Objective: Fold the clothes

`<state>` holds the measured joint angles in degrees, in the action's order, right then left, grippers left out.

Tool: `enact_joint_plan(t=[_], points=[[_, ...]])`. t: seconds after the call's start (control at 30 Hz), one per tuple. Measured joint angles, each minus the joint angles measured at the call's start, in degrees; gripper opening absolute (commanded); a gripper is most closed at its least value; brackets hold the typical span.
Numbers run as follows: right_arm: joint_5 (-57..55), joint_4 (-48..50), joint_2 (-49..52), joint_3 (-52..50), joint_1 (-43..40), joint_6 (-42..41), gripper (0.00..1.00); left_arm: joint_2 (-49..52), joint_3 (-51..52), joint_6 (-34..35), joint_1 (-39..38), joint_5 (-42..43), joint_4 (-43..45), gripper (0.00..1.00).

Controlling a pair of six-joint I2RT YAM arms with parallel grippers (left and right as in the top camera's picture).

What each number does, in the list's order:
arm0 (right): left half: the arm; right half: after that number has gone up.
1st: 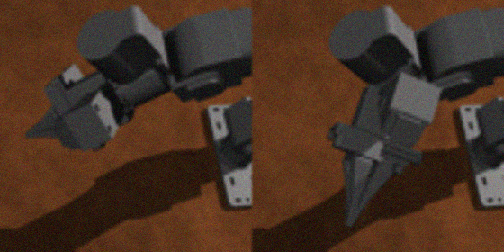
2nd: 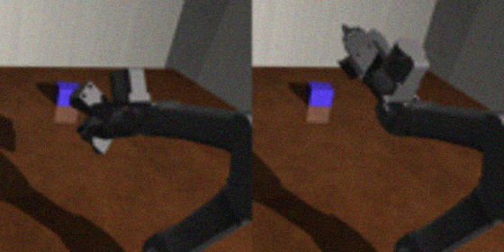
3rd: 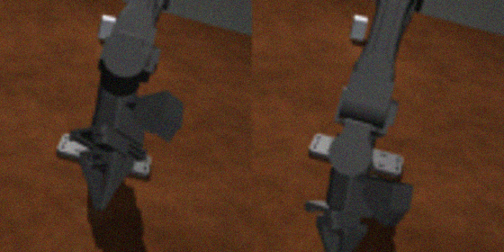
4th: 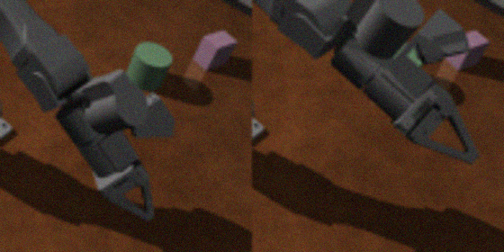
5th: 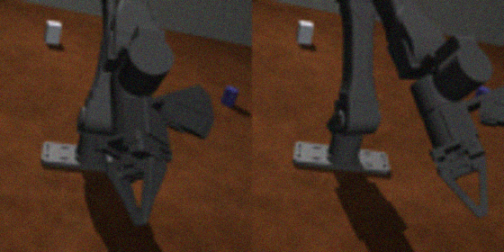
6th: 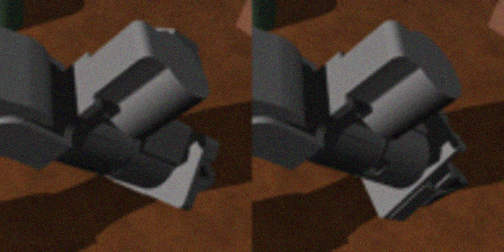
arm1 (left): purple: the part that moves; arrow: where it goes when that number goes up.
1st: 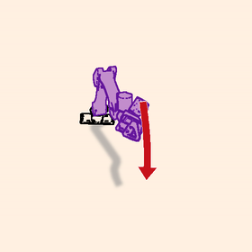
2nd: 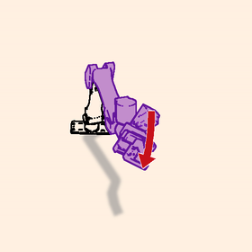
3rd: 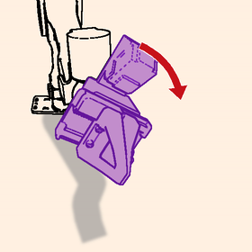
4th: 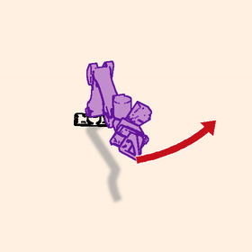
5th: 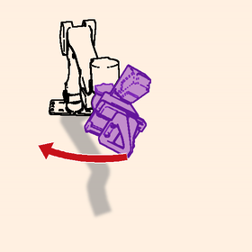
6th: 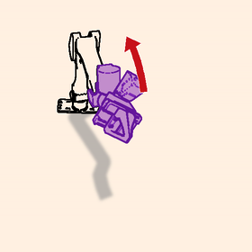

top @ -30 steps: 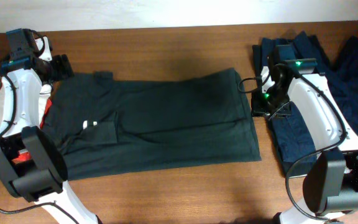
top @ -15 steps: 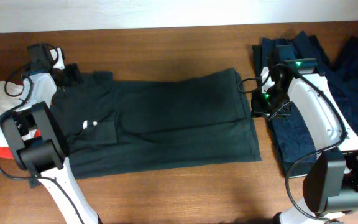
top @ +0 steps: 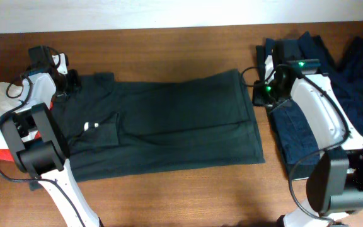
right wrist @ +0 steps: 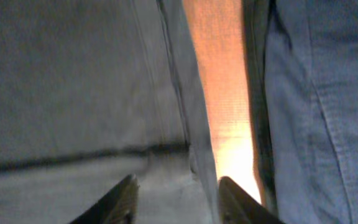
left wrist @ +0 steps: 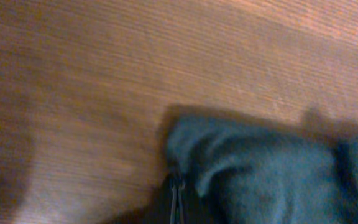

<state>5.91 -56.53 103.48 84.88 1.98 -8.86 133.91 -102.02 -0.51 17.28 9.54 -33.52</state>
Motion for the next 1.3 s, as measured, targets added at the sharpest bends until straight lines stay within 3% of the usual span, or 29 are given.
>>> enact_joint_plan(t=[0.03,0.2,0.3,0.4,0.63,0.8,0.83,0.9,0.93,1.17,1.3], points=[[0.2,1.8,0.9,0.0,0.0,0.4,0.55,-0.4,0.0,0.2,0.0,0.5,-1.9,0.0],[2.8,11.2,10.1,0.1,0.0,1.9,0.55,-2.6,0.2,0.7,0.0,2.0,-11.3,0.0],[3.3,24.5,15.4,0.5,0.0,2.1,0.58,-4.2,0.2,0.7,0.0,2.3,-15.3,0.0],[3.6,34.7,17.3,0.9,0.0,2.1,0.49,-4.5,0.2,0.8,0.0,2.5,-16.9,0.0],[3.7,45.4,22.0,1.2,0.7,2.3,0.49,-4.6,0.2,0.8,0.0,2.5,-17.4,0.0],[3.7,48.4,25.2,1.4,2.3,2.4,0.49,-4.6,0.2,0.8,0.0,2.5,-17.6,0.0],[3.6,48.5,25.4,1.4,2.7,2.5,0.43,-4.6,0.2,0.8,0.0,2.5,-17.7,0.0],[3.4,48.6,25.7,1.7,3.1,2.6,0.08,-4.6,0.2,0.8,0.0,2.5,-17.8,0.0],[3.0,48.4,25.9,1.9,3.2,2.7,0.04,-4.6,0.2,0.8,0.0,2.5,-17.8,0.0],[-1.2,42.0,26.0,4.3,3.2,2.6,0.04,-4.6,0.2,0.8,0.0,2.8,-17.8,0.0],[-3.4,28.3,26.0,9.6,2.0,2.7,0.04,-5.8,0.2,0.8,0.0,5.4,-17.9,0.0]])
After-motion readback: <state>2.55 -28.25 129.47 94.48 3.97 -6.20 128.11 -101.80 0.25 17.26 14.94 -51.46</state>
